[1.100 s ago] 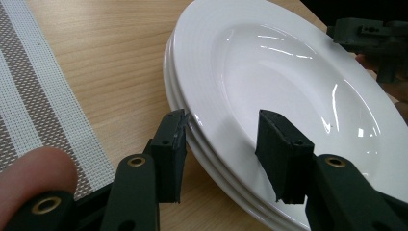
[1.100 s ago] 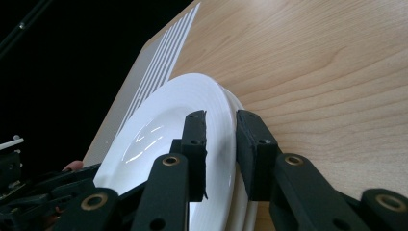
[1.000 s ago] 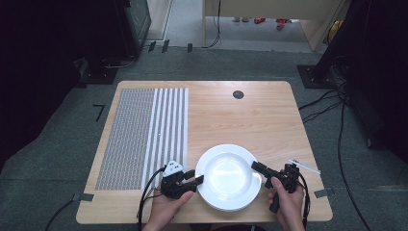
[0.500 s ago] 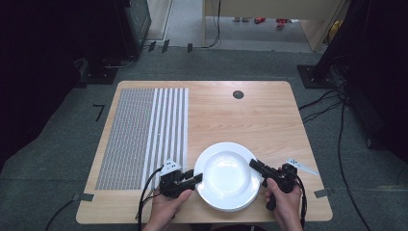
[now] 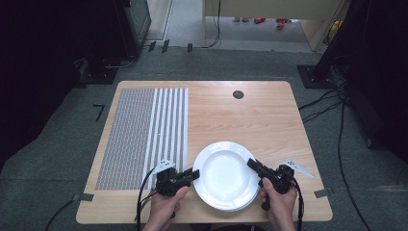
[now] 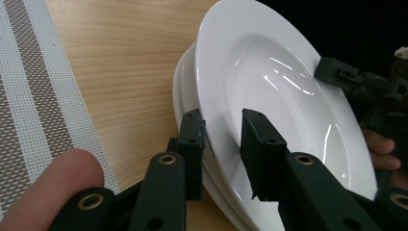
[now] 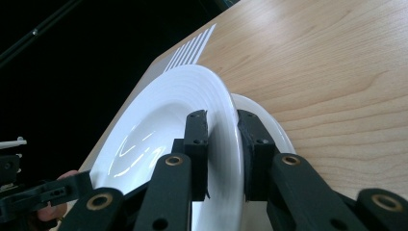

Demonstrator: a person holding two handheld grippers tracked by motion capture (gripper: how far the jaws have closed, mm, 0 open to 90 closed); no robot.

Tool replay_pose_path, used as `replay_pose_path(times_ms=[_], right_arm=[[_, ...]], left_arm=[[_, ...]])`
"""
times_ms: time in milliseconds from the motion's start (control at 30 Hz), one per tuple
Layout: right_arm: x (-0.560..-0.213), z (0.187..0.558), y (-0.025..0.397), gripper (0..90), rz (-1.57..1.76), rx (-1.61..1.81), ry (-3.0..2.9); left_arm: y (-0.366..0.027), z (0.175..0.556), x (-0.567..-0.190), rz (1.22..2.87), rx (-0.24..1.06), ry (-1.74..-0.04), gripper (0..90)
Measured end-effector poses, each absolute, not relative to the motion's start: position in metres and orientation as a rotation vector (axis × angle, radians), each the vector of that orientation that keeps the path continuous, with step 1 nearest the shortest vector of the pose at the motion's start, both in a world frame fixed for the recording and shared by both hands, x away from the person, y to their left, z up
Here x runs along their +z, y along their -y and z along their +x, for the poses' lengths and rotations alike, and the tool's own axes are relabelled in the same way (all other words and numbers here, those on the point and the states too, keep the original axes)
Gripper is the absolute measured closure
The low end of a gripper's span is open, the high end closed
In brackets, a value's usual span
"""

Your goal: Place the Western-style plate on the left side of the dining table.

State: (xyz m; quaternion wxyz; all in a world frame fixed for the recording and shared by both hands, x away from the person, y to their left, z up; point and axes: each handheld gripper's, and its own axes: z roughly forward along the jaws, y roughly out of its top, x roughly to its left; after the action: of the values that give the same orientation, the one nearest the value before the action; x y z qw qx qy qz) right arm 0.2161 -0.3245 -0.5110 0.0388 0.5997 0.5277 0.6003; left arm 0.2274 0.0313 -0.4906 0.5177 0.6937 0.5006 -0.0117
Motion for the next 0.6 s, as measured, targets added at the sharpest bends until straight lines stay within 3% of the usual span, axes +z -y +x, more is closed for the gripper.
replay_pose_path(times_ms=[600], right_arm=[[-0.5058,0.2138,0.3202,77.8,1.863,1.861,-1.573]], left_arm=[[-0.0339,0.2277,-0.4886,1.670,-0.028,-1.188,71.2]])
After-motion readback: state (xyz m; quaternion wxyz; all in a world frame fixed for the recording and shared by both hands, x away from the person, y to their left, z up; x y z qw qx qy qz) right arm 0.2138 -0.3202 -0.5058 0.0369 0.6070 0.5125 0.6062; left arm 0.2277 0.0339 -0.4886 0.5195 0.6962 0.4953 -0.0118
